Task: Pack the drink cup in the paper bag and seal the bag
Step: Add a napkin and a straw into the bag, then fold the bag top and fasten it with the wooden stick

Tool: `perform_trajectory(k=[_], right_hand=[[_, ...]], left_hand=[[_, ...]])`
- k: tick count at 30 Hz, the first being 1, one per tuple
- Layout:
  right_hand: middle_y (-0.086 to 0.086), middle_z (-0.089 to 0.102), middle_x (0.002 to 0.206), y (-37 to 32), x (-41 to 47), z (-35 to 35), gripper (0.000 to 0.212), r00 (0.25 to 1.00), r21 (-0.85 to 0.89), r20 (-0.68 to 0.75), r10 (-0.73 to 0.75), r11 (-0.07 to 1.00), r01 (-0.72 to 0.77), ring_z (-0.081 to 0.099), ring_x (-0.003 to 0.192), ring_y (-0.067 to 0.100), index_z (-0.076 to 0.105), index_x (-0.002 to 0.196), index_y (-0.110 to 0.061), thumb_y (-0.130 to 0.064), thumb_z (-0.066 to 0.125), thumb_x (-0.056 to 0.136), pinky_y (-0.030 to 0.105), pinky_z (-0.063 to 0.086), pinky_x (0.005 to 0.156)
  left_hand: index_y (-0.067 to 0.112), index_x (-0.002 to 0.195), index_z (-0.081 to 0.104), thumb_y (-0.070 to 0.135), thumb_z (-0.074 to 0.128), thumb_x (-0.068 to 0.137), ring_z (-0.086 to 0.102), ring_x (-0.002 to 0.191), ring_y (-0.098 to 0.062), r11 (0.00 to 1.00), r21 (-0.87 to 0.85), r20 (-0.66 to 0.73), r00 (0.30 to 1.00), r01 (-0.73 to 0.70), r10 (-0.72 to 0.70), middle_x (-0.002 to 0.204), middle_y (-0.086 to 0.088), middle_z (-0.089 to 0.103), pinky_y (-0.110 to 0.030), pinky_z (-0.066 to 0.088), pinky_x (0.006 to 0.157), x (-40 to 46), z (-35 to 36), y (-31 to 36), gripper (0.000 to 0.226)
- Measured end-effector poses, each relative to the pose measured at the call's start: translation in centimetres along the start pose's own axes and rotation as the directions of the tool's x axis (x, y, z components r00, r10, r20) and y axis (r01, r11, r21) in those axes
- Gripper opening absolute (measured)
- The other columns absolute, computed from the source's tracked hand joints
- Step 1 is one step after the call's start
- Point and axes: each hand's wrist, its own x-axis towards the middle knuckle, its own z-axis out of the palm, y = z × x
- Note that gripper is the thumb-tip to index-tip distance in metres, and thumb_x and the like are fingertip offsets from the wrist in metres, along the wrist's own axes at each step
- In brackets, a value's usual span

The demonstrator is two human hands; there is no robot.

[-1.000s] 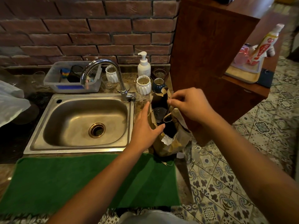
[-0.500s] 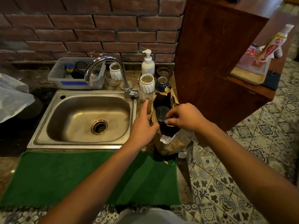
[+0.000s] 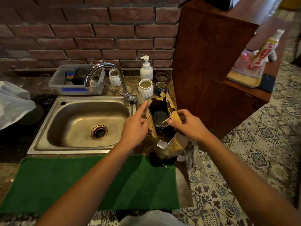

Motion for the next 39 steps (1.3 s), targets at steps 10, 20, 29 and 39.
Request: perform_trajectory(k=[10,20,29,39], right_hand=[[0.007,0.070,0.119,-1.7,-1.3,1.8,0.073,0.986,-0.488,-0.109,-0.126,0.871,0.057,0.069,0.103,0.030,0.034,0.152,-0.024,-0.040,0.072,0.091,0.042,0.057,0.081],[-0.003,0.075,0.098,-2.1,-2.2,1.2,0.023,0.982,0.003,-0.076,-0.174,0.985,0.175,0.069,0.094,0.018,0.077,0.117,-0.018,-0.027,0.062,0.101,0.041,0.056,0.085],[-0.002,0.079,0.092,-3.8,-4.6,6.1,0.016,0.979,0.182,0.110,-0.173,0.972,0.151,0.072,0.091,0.017,0.080,0.100,-0.029,-0.035,0.065,0.099,0.045,0.055,0.090],[-0.008,0.073,0.122,-4.5,-7.4,10.9,0.069,0.968,-0.291,0.066,-0.241,0.924,0.250,0.068,0.107,0.014,0.053,0.144,-0.035,-0.023,0.083,0.082,0.037,0.056,0.089]], left_hand=[[0.034,0.150,0.045,0.009,0.061,0.097,0.059,0.047,-0.004,0.968,-0.242,-0.028,0.997,0.065,-0.074,0.056,0.001,0.063,-0.017,0.048,0.049,-3.4,0.1,1.0,0.060],[0.040,0.150,0.041,0.009,0.063,0.098,0.075,0.073,-0.020,0.883,-0.449,-0.058,0.982,0.136,-0.180,0.075,-0.008,0.075,-0.032,0.064,0.069,-7.5,-1.5,2.1,0.065],[0.046,0.155,0.029,0.009,0.060,0.100,0.076,0.082,-0.029,0.818,-0.537,0.011,0.971,0.206,-0.237,0.082,-0.010,0.077,-0.037,0.064,0.071,-10.1,-2.7,-3.0,0.073],[0.048,0.157,0.015,0.019,0.060,0.101,0.072,0.069,-0.028,0.839,-0.521,0.083,0.988,0.156,-0.132,0.075,-0.003,0.076,-0.046,0.061,0.072,-10.2,-3.2,-7.9,0.078]])
